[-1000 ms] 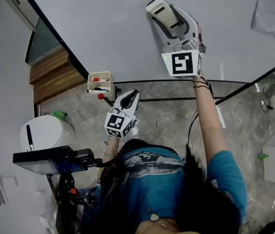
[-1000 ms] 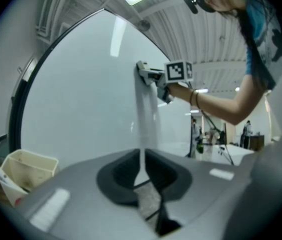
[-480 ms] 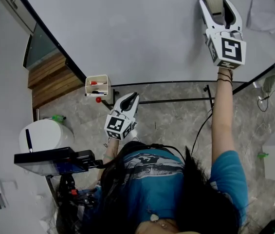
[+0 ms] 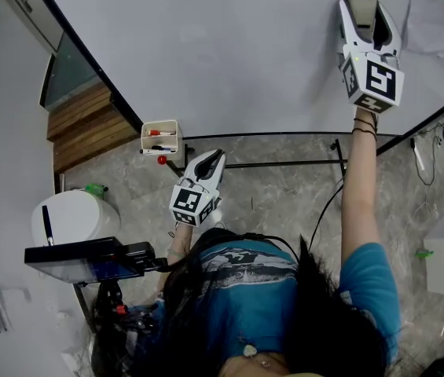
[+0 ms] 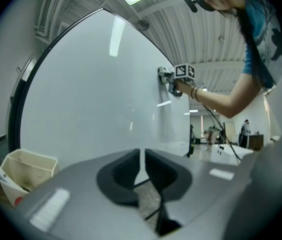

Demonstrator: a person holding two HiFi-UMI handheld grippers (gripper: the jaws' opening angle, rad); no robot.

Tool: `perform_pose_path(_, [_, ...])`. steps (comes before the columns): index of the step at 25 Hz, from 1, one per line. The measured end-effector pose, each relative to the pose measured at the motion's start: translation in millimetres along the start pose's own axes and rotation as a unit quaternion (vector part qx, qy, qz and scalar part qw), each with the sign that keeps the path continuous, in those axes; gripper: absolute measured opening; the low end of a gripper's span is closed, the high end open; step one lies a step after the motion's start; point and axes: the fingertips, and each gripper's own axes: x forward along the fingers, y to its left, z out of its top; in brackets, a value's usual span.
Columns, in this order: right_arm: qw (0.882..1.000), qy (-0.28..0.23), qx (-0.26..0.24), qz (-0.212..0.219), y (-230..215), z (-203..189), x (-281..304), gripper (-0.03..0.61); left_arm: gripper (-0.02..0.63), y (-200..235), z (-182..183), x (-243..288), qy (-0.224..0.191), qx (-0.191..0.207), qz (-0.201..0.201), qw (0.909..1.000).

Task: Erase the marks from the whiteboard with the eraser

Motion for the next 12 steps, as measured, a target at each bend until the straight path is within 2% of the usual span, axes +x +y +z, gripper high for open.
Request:
perform_pose_path(3, [1.0,0.0,0.011,0.004,14,-1,-1,0.262,0.029,5,-2,-3,0.001,-0.003,0.007,1.0])
perform_pose_path(7, [1.0,-0.001,0.006,0.017,54,-1,-4,0.262,0.03,8,-1,-4,0.0,-0.005,0.012,0.9999])
perform_pose_path(12, [0.996,-0.008,-0.058,0.071,123,-4,-13,0.262,0.029,5,-1,-4,0.002,-0.004,0.007,1.0])
